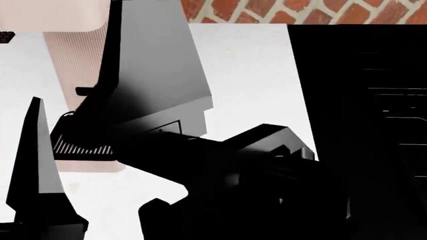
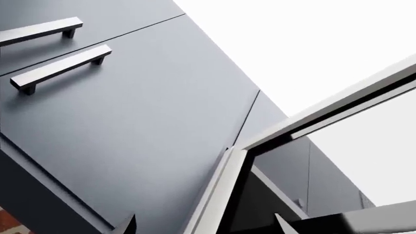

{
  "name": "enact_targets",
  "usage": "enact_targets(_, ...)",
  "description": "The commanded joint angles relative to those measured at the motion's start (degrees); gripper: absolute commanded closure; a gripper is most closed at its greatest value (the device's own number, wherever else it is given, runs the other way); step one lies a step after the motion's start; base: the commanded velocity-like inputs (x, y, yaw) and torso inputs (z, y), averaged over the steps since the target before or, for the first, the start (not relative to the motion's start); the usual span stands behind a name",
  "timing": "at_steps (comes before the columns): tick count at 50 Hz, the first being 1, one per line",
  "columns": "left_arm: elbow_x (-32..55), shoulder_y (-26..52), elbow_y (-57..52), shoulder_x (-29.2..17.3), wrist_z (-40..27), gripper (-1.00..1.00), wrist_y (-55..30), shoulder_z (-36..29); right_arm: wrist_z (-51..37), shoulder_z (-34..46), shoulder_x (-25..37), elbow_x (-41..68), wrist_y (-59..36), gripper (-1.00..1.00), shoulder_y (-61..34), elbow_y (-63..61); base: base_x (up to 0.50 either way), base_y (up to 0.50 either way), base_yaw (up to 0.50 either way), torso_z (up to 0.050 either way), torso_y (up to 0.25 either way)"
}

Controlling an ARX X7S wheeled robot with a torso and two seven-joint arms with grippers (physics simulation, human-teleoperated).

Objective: Close the microwave door

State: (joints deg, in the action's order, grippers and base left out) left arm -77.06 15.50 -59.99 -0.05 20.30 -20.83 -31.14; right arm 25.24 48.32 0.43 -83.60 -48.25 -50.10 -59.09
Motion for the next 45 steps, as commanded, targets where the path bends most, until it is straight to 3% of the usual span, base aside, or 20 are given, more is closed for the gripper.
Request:
enact_targets(1, -0.4, 0.5, 0.0, 0.0, 0.4, -1.00, -0.5, -0.9, 3.8, 1.7, 0.9, -1.1, -6.1, -1.00, -8.5, 1.6, 0.00, 0.00, 0.00, 0.000, 0.000)
enact_targets(27, -1.7, 2.2, 0.0, 0.0, 2.1, -1.00, -2.6, -2.8, 10.8, -4.3, 2.1, 2.8, -11.9, -1.00, -24.4, 7.0, 0.00, 0.00, 0.00, 0.000, 0.000)
enact_targets(37, 1.3, -0.3, 0.0, 0.0, 0.5, -1.00, 0.6, 0.9, 8.4, -7.2, 3.2, 9.6, -13.1, -1.00, -28.2, 10.5, 0.00, 0.00, 0.00, 0.000, 0.000)
enact_targets(45, -0.7, 1.0, 0.0, 0.0, 1.4, -1.00, -1.3, -1.2, 7.4, -8.5, 3.8, 12.4, -13.6, -1.00, -29.7, 12.0, 0.00, 0.00, 0.00, 0.000, 0.000)
